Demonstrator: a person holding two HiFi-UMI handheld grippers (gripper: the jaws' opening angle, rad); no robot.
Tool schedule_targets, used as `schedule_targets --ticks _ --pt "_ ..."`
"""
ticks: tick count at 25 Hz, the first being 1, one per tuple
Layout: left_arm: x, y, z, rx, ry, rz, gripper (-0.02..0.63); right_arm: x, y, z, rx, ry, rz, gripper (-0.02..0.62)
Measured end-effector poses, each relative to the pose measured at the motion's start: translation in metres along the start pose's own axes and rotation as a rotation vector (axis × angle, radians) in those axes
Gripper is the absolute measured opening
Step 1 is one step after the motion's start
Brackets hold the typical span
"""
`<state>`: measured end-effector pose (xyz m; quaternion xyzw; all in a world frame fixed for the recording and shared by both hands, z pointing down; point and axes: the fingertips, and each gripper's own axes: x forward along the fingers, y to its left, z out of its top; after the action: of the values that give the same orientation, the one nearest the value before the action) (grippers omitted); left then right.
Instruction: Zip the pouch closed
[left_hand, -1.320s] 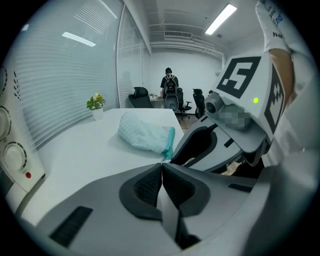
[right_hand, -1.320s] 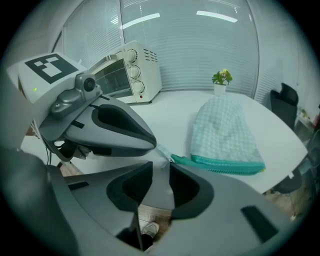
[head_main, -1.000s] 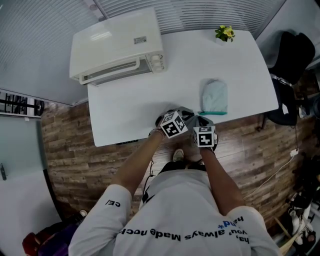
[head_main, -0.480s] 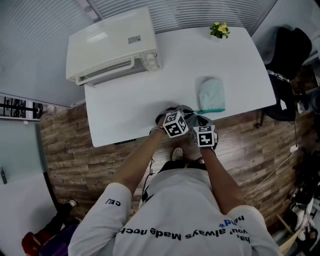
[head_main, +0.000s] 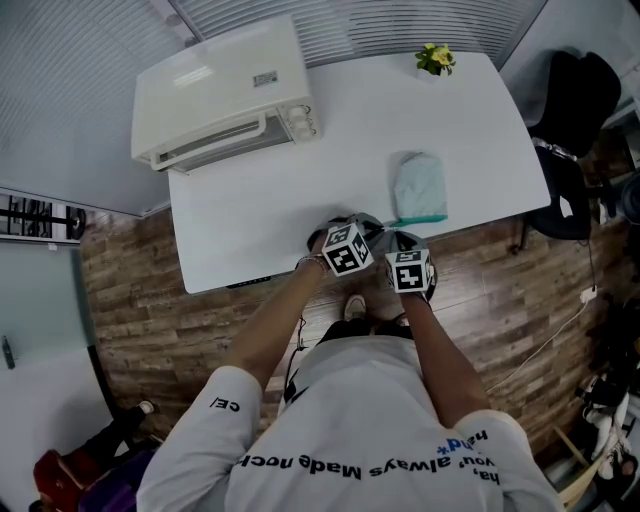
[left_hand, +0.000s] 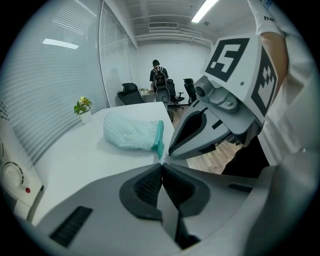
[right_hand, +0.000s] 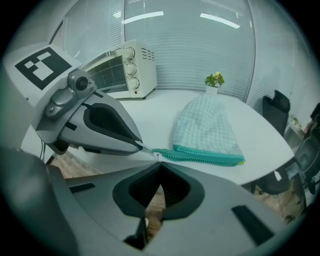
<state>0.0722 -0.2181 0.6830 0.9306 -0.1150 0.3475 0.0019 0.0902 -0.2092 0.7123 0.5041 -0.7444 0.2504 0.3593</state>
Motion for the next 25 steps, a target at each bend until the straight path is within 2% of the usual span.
schedule_targets --ticks 8,25 --pt "-0.006 -0.003 -0.006 -0.028 0.01 0.001 0.02 -0.001 -0.002 -0.004 0.001 0.008 -0.017 0.009" --pt "-0.018 -0.012 -0.013 -0.029 0.029 0.0 0.02 -0.007 -0.004 -0.01 -0.023 0.011 -0.041 0.009"
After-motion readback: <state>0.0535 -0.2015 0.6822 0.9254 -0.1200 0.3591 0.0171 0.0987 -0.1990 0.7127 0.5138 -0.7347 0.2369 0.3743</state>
